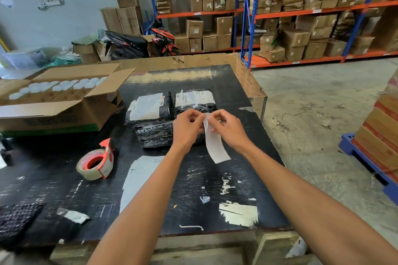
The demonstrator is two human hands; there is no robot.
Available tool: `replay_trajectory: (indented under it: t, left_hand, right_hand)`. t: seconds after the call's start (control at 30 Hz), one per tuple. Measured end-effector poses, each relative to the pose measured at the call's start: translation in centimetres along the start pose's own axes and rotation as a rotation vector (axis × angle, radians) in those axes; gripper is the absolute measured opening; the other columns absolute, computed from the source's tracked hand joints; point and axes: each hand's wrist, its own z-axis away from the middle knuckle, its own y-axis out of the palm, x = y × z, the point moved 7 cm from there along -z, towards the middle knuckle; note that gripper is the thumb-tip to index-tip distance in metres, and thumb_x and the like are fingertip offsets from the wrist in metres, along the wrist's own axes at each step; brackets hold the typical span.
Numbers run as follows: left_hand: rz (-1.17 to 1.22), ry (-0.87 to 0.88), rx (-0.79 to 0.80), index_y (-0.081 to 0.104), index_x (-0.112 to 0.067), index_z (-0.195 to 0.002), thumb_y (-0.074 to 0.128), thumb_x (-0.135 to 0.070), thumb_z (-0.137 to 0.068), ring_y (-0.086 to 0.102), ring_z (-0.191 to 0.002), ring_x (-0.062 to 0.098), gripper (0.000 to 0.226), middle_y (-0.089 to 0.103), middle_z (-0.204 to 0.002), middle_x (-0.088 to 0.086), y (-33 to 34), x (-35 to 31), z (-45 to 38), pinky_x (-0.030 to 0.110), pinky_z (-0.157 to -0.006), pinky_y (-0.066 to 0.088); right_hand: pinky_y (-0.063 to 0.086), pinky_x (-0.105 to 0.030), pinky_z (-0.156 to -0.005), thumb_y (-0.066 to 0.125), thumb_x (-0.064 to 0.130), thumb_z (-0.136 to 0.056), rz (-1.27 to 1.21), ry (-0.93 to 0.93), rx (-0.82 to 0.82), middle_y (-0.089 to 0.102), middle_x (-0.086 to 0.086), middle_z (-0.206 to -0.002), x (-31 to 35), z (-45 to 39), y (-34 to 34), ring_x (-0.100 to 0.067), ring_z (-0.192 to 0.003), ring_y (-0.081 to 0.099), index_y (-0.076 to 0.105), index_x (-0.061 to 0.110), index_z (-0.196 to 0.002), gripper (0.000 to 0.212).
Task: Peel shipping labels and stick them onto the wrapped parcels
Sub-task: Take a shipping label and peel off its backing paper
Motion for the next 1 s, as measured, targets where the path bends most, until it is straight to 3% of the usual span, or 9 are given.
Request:
replay_trajectory:
  t: [0.27,0.43,0.57,0.7,0.9,1.0]
  left_hand:
    - [-0.033,0.034,0.047,0.072,-0.007,-0.092,0.068,-0.016,-0.095,0.074,-0.074,0.022,0.01,0.074,-0.083,0.009,0.3,-0.6,0.3,0.026,-0.061,0.061]
    - [-0.13,0.15,0.053,0.069,-0.007,-0.09,0.064,-0.016,-0.097,0.074,-0.066,0.016,0.013,0.073,-0.077,0.007,0.5,-1.0,0.5,0.033,-0.063,0.064]
    - [-0.06,0.069,-0.026,0.068,-0.009,-0.092,0.059,-0.018,-0.099,0.075,-0.068,0.017,0.016,0.073,-0.077,0.009,0.2,-0.2,0.3,0.037,-0.068,0.065]
    - [0.124,-0.037,0.044,0.07,-0.012,-0.106,0.063,-0.029,-0.098,0.077,-0.077,0.018,0.02,0.075,-0.093,0.009,1.0,-0.2,0.4,0.032,-0.074,0.064]
    - [0.087,-0.054,-0.011,0.075,-0.006,-0.1,0.065,-0.018,-0.096,0.076,-0.069,0.016,0.016,0.077,-0.082,0.011,0.8,-0.1,0.2,0.021,-0.057,0.058]
    - [0.141,-0.094,-0.004,0.074,-0.005,-0.099,0.06,-0.015,-0.098,0.077,-0.075,0.024,0.017,0.077,-0.082,0.012,1.0,0.5,0.1,0.027,-0.06,0.06]
  right_hand:
    - [0.059,-0.036,-0.081,0.067,0.032,-0.096,0.042,-0.01,-0.019,0.074,-0.001,-0.079,0.3,-0.2,-0.3,-0.01,-0.072,0.069,0.071,0.024,-0.093,0.01]
    - [0.057,-0.037,-0.079,0.055,0.022,-0.098,0.046,0.122,-0.154,0.07,0.002,-0.072,-0.5,-0.4,-0.7,-0.008,-0.069,0.066,0.067,0.019,-0.089,0.015]
    - [0.056,-0.046,-0.087,0.048,0.023,-0.097,-0.041,0.259,-0.256,0.068,0.002,-0.07,-1.5,-0.4,-1.1,-0.016,-0.076,0.066,0.063,0.013,-0.09,0.019]
    - [0.057,-0.038,-0.08,0.053,0.025,-0.1,-0.012,0.201,-0.169,0.071,0.001,-0.08,-0.9,-0.6,-0.6,-0.011,-0.073,0.068,0.064,0.018,-0.095,0.014]
    - [0.051,-0.025,-0.068,0.053,0.03,-0.103,-0.007,0.177,-0.03,0.071,-0.001,-0.092,-0.7,-0.7,0.5,-0.013,-0.079,0.07,0.064,0.014,-0.103,0.019]
    - [0.048,-0.025,-0.069,0.052,0.026,-0.102,-0.029,0.2,-0.023,0.069,0.0,-0.087,-0.7,-0.5,0.4,-0.011,-0.075,0.066,0.064,0.013,-0.103,0.018]
